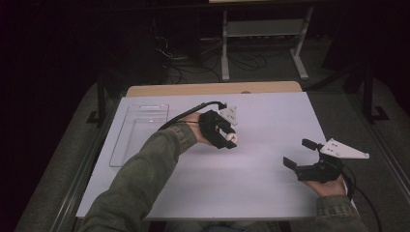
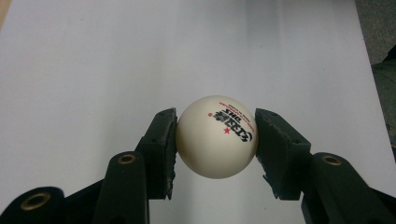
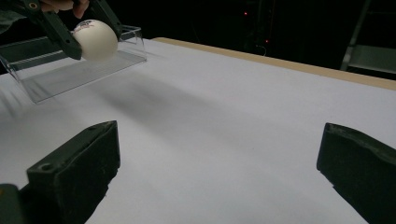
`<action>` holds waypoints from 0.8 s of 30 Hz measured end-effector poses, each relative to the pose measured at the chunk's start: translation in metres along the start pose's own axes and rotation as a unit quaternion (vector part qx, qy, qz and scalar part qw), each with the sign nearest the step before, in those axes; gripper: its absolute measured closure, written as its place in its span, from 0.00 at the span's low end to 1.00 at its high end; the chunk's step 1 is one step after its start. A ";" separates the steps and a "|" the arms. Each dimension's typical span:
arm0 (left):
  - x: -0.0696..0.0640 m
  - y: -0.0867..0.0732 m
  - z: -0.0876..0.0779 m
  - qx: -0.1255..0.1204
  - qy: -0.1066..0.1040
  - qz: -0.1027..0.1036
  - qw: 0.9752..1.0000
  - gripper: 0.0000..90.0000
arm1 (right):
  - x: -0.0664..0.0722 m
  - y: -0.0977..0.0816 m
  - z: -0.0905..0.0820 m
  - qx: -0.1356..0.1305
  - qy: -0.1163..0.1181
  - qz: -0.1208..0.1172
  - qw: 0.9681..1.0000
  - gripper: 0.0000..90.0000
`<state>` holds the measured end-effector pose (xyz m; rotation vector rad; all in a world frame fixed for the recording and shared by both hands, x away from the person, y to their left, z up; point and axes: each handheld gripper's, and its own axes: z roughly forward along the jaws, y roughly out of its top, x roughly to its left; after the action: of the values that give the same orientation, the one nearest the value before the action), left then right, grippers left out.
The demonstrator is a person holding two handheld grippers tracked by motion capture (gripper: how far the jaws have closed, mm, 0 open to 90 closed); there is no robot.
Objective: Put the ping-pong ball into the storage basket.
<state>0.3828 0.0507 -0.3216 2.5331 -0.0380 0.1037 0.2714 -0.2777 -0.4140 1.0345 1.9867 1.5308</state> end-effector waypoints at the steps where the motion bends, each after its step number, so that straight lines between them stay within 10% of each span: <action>1: 0.000 -0.001 -0.001 0.000 0.000 -0.001 1.000 0.56 | 0.000 0.000 0.000 0.000 0.000 0.000 1.000 0.00; 24: -0.001 -0.022 -0.028 0.005 0.016 -0.012 1.000 0.56 | 0.000 0.000 0.000 0.002 -0.001 0.000 1.000 0.00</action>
<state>0.3811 0.0843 -0.3116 2.5399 0.0065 0.1355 0.2713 -0.2773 -0.4141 1.0372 1.9883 1.5262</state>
